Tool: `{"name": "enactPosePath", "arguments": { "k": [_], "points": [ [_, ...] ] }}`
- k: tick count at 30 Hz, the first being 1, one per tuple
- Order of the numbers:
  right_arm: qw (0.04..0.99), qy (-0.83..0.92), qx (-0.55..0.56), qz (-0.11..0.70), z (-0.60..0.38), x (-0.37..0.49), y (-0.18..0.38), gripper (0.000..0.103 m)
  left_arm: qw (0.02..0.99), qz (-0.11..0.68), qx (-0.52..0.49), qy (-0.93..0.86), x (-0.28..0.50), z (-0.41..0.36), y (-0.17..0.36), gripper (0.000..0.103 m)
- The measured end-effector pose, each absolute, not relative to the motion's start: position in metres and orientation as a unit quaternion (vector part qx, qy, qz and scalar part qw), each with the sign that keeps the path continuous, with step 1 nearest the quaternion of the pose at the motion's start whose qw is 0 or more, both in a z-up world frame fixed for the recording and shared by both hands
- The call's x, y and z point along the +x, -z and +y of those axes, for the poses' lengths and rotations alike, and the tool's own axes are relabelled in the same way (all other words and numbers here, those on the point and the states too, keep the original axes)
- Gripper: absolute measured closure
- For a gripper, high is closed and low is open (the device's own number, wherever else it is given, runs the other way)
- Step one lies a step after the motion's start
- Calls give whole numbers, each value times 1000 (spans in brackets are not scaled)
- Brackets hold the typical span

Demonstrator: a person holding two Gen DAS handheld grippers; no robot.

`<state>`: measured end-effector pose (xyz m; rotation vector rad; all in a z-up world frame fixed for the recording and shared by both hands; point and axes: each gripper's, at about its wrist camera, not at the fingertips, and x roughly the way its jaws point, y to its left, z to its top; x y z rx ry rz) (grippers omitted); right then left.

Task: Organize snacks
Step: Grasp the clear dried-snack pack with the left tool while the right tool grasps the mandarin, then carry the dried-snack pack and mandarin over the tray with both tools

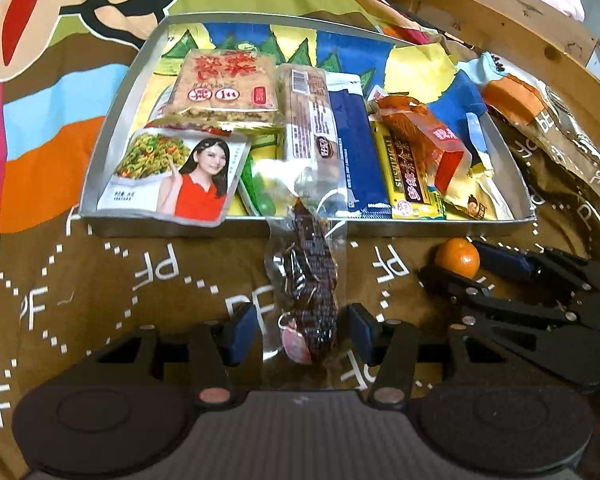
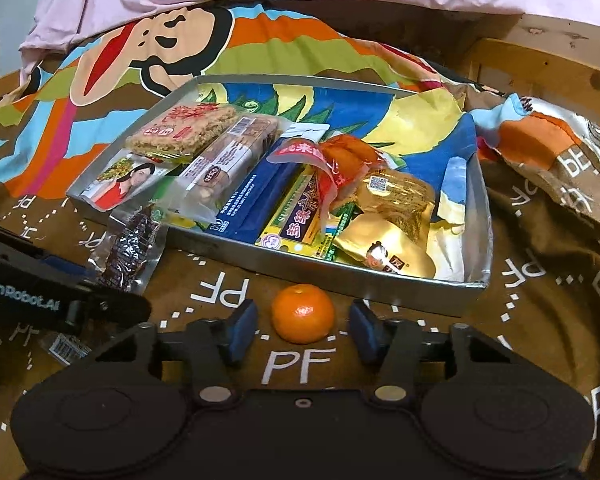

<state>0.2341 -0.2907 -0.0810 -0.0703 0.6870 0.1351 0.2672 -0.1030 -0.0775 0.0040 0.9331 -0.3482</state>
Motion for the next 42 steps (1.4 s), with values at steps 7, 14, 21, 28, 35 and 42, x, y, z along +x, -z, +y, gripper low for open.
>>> {"name": "enactPosePath", "arguments": {
  "k": [7,14,21,28,35,42],
  "points": [
    [936,-62,-3,348,-290,231,78,67,882,440,19,168,262,-105,78,56],
    [933,-61,13,354,-288,217,69,67,884,436,21,166,246,-97,68,58],
    [927,-63,37,368,-289,199,58,67,877,444,14,180,219,-94,57,60],
    [923,-61,55,377,-293,179,45,67,867,468,3,172,204,-90,54,85],
    [922,-65,63,377,-293,173,43,67,865,473,-17,167,212,-83,63,80],
    [923,-69,69,372,-294,179,43,67,864,466,-41,184,225,-85,73,68]
  ]
}}
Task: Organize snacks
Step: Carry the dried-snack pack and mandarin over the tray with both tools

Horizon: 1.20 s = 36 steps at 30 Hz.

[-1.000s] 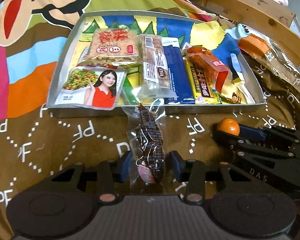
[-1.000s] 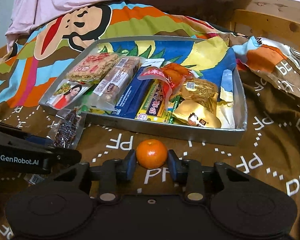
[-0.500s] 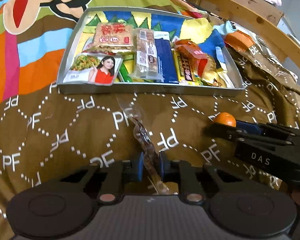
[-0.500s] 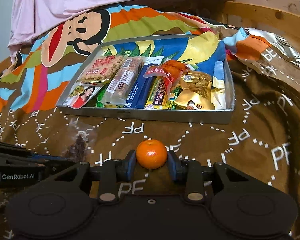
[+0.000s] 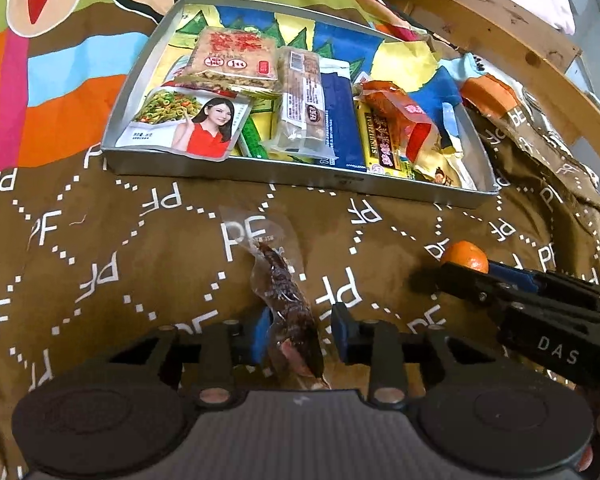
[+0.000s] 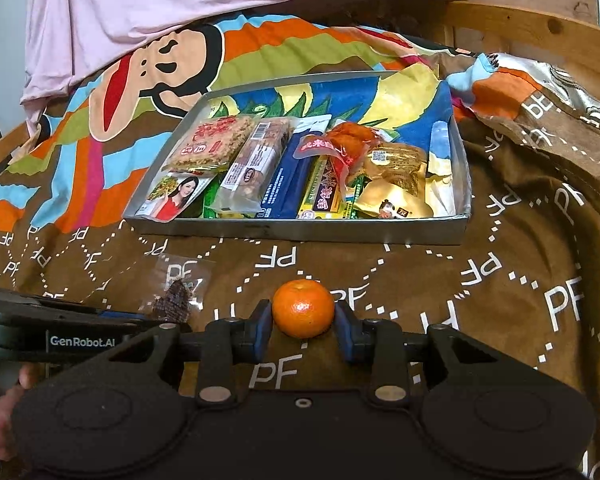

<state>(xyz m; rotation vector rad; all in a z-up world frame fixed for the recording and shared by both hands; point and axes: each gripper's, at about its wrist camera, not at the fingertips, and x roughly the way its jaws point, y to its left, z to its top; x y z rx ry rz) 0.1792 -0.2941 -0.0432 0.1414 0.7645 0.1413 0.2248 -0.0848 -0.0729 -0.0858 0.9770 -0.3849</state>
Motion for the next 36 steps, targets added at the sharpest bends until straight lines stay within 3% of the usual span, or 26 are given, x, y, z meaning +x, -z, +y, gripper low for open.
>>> {"name": "enactPosePath", "arguments": {
  "k": [1,7,9,10,25,36],
  "points": [
    [923,-68,70,372,-295,180,44,67,865,467,-36,181,225,-86,74,74],
    [923,-64,72,373,-296,185,46,67,872,457,-21,171,216,-86,68,77],
    [923,-65,68,373,-295,184,46,67,876,451,-23,171,212,-86,62,89],
    [924,-64,65,372,-294,183,45,67,876,448,-27,174,210,-86,59,91],
    [942,-53,59,327,-298,179,30,67,907,368,-64,196,208,-88,23,91],
    [969,7,51,242,-319,205,16,67,927,298,-82,214,275,-116,7,91]
  ]
}}
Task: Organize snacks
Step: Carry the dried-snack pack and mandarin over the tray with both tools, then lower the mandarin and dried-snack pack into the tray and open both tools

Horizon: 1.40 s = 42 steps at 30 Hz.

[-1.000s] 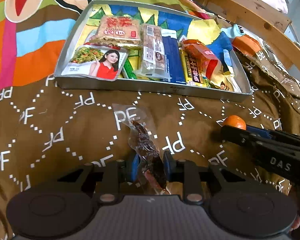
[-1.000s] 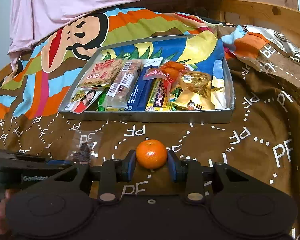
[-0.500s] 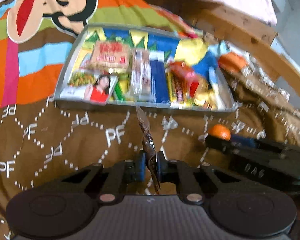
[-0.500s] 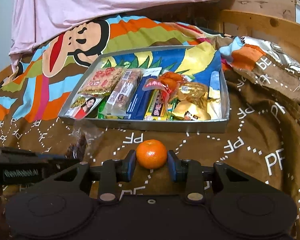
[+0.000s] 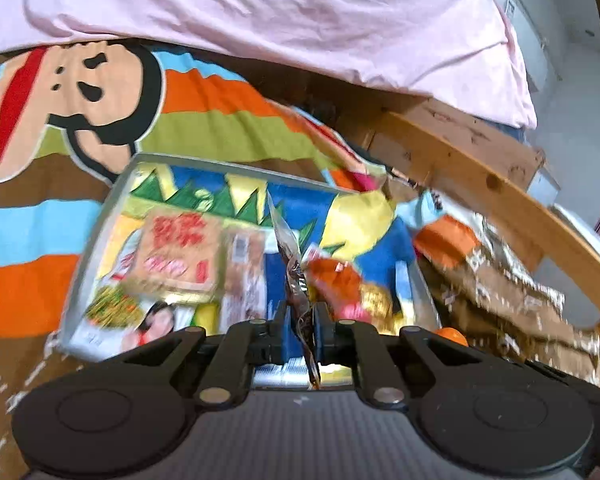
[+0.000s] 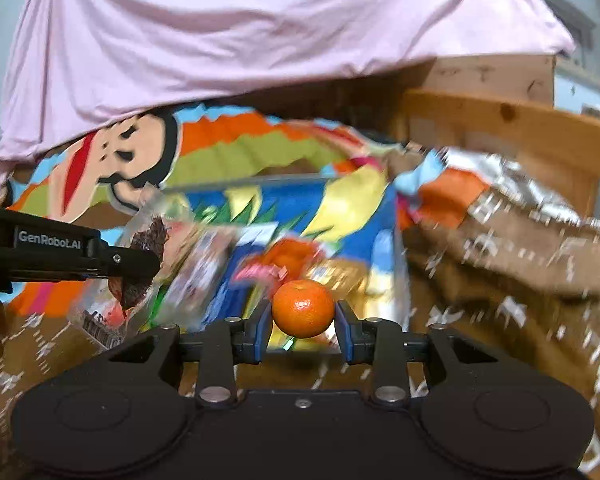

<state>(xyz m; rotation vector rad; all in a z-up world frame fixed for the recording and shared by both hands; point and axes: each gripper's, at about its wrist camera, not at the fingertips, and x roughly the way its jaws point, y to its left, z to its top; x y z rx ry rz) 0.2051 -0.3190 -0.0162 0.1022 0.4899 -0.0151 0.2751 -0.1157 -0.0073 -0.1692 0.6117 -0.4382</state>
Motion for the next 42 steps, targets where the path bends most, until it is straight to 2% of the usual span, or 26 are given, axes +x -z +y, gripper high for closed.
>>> {"name": "enactPosePath", "arguments": {
  "k": [15,32,40,42],
  "points": [
    [967,55,8,248,-322,263,50,67,927,281,-106,225,349,-122,53,91],
    [962,76,3,262,-321,271,64,67,925,293,-76,229,350,-132,69,91],
    [962,74,15,264,-324,270,61,61,927,297,-60,221,344,-136,67,91],
    [962,74,19,263,-325,268,59,59,926,301,-57,220,342,-136,66,87]
  ]
}}
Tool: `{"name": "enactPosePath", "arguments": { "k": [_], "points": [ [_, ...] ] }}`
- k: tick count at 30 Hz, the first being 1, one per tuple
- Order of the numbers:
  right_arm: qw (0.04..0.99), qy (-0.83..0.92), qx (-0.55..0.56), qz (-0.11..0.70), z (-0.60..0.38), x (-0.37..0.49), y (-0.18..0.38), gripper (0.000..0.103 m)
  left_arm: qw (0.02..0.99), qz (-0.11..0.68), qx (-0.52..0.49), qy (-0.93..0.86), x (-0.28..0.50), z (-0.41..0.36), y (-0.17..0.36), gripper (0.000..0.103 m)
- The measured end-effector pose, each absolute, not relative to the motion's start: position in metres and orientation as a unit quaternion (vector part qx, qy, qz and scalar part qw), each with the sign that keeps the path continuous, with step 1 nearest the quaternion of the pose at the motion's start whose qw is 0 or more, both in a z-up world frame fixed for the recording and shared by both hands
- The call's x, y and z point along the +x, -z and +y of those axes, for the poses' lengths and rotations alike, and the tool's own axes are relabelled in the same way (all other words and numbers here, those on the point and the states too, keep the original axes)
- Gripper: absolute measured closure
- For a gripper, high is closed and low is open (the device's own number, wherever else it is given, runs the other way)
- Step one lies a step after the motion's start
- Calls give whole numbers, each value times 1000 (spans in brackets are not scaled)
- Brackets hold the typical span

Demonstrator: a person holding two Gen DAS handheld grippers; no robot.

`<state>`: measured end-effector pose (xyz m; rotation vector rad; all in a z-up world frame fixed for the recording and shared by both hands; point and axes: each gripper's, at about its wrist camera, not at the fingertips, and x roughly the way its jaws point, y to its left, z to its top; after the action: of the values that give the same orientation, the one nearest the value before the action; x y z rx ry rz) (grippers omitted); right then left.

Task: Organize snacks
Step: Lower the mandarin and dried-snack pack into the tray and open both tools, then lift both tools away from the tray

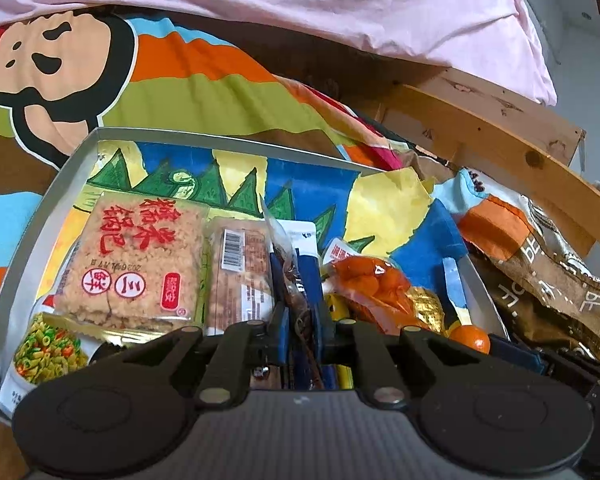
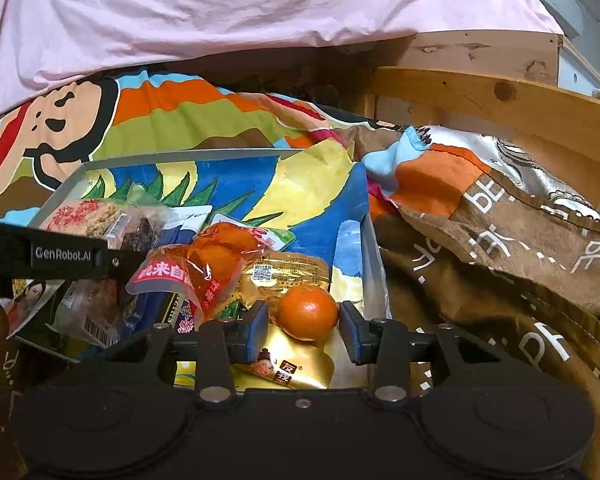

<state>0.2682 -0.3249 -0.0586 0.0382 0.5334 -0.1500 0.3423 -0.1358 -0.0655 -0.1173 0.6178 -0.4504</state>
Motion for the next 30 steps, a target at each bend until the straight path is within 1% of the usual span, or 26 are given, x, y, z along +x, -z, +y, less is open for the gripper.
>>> {"name": "enactPosePath", "arguments": {
  "k": [2,3,4,5,6,7,8,10,11,13,14,16,17,19,20,23,24,27,29,30],
  "points": [
    [962,73,25,260,-326,265,55,56,927,301,-54,219,339,-135,62,85],
    [963,71,28,258,-326,264,53,52,927,300,-52,218,338,-135,60,82],
    [964,70,30,256,-326,262,51,48,928,299,-50,218,336,-135,58,76],
    [965,69,32,253,-326,260,48,47,930,297,-47,214,335,-135,56,72],
    [965,69,34,250,-327,258,46,47,933,292,-42,208,333,-135,54,65],
    [965,70,36,248,-327,256,44,47,935,288,-38,203,330,-135,52,62],
    [966,70,38,247,-328,254,42,46,936,287,-35,200,329,-134,50,62],
    [966,73,46,243,-331,250,37,44,938,284,-34,197,325,-133,44,55],
    [966,75,50,241,-332,247,34,43,939,282,-34,193,322,-132,41,53],
    [968,77,57,234,-335,241,27,39,943,275,-30,187,317,-131,33,46],
    [968,78,60,229,-337,237,23,37,945,269,-28,183,313,-130,29,44],
    [971,79,67,216,-339,230,15,29,949,257,-24,181,306,-128,20,38],
    [972,78,70,210,-340,226,10,28,951,249,-23,181,300,-126,15,36],
    [974,78,74,199,-342,219,1,27,955,237,-22,178,289,-122,8,28],
    [975,77,76,194,-342,214,-3,26,957,231,-21,176,282,-118,5,27],
    [977,73,82,181,-343,203,-14,24,961,219,-20,169,264,-110,-2,20],
    [978,70,84,176,-342,199,-18,22,962,218,-20,166,260,-107,-5,18],
    [980,64,89,163,-340,183,-28,16,964,214,-22,157,246,-100,-14,16],
    [982,61,88,154,-338,172,-35,13,966,210,-22,153,236,-96,-19,12],
    [983,61,88,150,-337,167,-37,12,967,206,-23,151,230,-94,-23,8]
  ]
}}
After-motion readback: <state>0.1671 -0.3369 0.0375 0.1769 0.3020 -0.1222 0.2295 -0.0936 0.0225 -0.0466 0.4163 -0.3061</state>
